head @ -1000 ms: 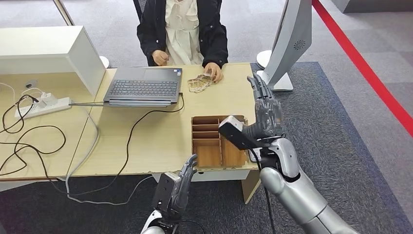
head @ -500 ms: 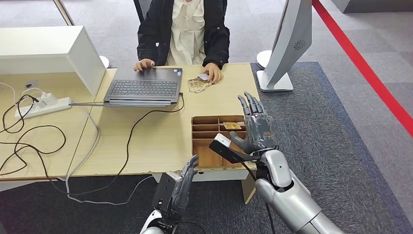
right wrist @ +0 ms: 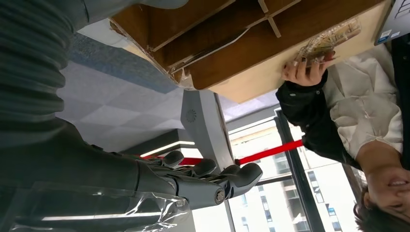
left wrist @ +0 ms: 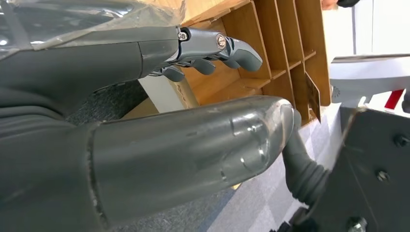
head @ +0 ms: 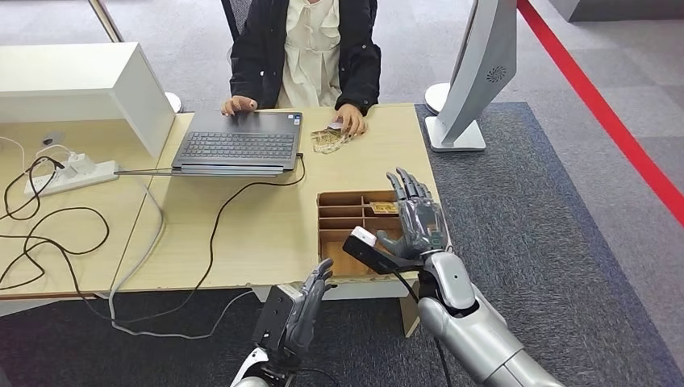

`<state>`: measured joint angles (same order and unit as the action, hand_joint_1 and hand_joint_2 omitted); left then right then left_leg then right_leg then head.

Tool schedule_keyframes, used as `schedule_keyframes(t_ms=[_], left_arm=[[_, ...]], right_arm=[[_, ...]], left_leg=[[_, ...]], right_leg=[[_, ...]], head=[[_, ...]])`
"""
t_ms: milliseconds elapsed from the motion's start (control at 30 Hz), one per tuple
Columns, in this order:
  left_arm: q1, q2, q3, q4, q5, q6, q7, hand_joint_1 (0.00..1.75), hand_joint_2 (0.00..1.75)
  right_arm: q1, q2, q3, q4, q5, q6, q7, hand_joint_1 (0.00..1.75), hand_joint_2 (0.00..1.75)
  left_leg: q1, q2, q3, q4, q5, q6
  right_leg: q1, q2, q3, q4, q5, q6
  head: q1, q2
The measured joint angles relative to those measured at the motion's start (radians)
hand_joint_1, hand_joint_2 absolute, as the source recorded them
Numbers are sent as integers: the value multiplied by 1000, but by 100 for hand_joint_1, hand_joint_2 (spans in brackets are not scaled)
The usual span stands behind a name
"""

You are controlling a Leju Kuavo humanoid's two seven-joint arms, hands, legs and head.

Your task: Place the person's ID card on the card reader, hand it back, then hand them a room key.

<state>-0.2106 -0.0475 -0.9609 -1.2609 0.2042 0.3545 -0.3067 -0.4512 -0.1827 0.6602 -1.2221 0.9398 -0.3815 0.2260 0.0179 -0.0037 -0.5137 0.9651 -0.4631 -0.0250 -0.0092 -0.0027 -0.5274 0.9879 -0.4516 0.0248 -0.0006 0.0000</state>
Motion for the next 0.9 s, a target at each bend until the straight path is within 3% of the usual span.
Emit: schedule_keyframes(t_ms=[900], left_arm=[[-1, 0, -2, 1, 8, -11, -11, 0, 0]], right_arm=[[-165, 74, -1, 347, -45, -87, -113, 0, 175]], left_leg=[[0, 0, 0, 0, 0, 0]], right_leg=[[0, 0, 0, 0, 0, 0]], head=[[0, 0]])
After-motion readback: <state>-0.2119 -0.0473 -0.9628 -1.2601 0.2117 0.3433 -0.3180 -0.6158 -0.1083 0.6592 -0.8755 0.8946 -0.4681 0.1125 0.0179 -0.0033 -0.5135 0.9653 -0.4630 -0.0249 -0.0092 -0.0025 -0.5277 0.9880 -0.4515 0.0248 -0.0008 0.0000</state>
